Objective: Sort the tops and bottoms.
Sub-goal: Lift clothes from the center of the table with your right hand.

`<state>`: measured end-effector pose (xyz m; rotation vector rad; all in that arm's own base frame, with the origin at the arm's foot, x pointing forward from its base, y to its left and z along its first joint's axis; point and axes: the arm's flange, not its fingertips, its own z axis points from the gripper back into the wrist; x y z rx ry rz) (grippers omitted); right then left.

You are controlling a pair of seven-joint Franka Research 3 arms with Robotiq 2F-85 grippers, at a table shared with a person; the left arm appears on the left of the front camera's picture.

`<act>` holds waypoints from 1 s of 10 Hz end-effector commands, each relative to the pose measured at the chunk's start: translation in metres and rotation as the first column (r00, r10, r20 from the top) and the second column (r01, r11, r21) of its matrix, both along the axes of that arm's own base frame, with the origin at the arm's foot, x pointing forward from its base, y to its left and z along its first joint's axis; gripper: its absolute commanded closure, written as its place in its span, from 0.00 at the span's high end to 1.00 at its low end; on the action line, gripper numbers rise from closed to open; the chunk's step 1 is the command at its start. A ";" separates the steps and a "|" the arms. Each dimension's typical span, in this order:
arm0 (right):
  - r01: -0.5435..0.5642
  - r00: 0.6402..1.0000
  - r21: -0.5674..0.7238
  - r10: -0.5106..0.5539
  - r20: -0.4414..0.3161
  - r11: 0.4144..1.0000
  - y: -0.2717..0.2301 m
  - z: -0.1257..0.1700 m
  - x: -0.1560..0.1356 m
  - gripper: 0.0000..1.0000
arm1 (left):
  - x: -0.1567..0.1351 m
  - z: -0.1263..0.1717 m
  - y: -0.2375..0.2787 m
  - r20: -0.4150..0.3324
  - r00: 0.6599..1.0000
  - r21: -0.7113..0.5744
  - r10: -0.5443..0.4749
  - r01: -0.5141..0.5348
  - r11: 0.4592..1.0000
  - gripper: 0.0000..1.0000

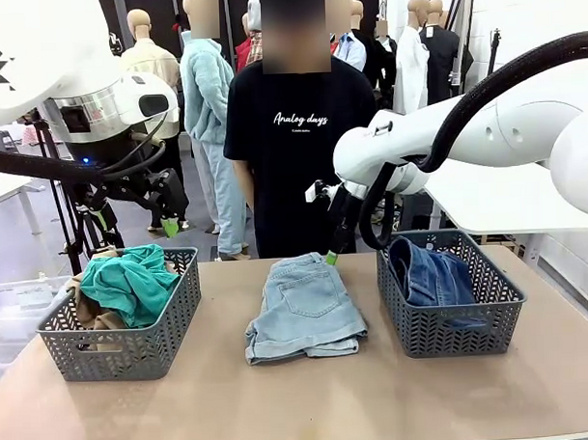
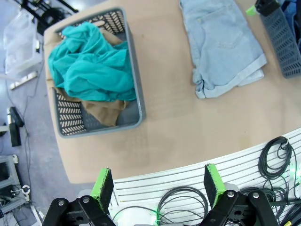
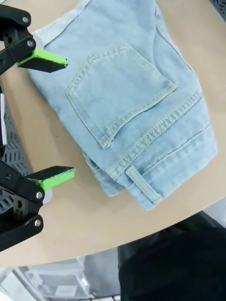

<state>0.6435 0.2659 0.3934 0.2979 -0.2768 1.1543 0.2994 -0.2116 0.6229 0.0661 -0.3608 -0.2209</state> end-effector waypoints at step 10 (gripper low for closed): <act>0.046 0.997 -0.051 -0.049 -0.061 0.998 0.014 -0.060 0.093 1.00 | -0.001 0.001 0.003 -0.004 1.000 0.004 0.000 0.000 1.000 1.00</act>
